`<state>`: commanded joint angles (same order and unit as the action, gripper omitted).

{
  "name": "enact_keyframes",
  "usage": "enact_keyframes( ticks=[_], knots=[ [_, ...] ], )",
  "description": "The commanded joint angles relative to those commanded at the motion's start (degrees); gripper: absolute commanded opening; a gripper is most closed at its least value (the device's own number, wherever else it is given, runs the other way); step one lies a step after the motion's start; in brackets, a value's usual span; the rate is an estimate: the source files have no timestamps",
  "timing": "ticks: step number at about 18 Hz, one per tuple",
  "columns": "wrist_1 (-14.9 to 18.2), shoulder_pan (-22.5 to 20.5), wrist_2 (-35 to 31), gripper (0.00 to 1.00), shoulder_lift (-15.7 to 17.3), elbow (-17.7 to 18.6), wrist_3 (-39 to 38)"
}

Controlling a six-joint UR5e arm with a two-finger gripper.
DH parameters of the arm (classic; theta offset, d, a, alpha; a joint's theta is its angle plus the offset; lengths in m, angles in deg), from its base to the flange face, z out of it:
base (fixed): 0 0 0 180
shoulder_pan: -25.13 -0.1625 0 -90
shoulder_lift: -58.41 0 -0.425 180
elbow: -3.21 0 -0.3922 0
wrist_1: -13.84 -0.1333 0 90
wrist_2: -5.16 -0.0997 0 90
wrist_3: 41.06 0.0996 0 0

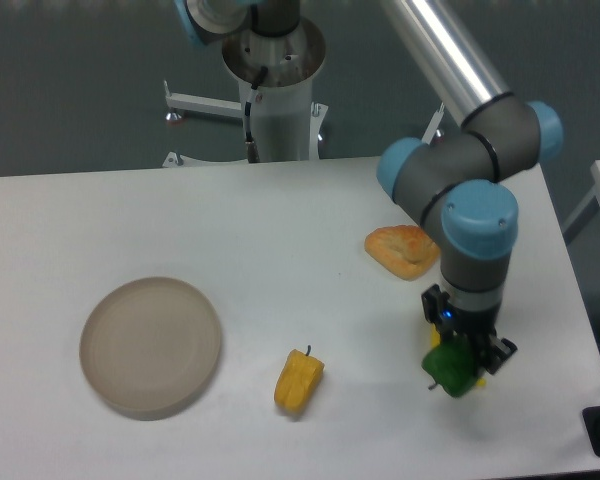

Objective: Place the green pepper on the table
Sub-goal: 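Carry the green pepper over the table toward the bread slice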

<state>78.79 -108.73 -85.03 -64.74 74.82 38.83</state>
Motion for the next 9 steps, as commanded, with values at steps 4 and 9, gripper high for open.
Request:
enact_keyframes(
  ticks=[4, 9],
  knots=[
    [-0.08, -0.44, 4.22, 0.39, 4.83, 9.23, 0.17],
    [-0.26, 0.35, 6.51, 0.39, 7.57, 14.87, -2.09]
  ],
)
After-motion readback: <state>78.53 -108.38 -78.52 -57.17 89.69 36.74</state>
